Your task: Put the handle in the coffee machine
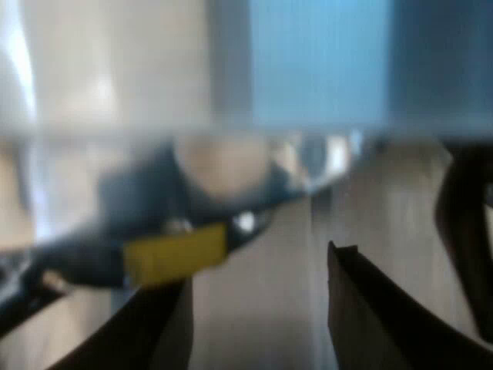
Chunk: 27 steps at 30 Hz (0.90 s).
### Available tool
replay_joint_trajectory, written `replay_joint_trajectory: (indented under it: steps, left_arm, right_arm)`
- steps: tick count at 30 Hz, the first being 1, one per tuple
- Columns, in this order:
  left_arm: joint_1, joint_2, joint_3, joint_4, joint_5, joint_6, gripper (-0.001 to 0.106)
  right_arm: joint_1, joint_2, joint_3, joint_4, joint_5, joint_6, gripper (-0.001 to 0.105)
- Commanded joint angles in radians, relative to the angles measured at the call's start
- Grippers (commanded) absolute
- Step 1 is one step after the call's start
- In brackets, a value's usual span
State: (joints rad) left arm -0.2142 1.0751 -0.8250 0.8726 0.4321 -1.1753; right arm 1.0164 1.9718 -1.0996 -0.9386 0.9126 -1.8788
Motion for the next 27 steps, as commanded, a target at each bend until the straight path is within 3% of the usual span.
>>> replay_joint_trajectory:
  steps: [1,9,20,27]
  left_arm:
    - [-0.051,-0.006,0.002,0.006,0.119,-0.019,0.0]
    - [-0.077,-0.006,0.002,0.015,0.119,-0.082,0.0]
    - [-0.126,-0.056,0.071,0.013,0.102,-0.205,0.0]
    - [-0.126,-0.123,0.091,-0.015,0.097,-0.206,0.0]
  right_arm:
    - [0.016,-0.063,0.037,0.004,-0.085,0.023,0.045]
    - [0.025,-0.157,0.125,0.054,-0.092,0.053,0.045]
    - [0.022,-0.269,0.139,0.387,-0.217,0.085,0.045]
    - [0.018,-0.283,0.164,0.465,-0.238,0.093,0.045]
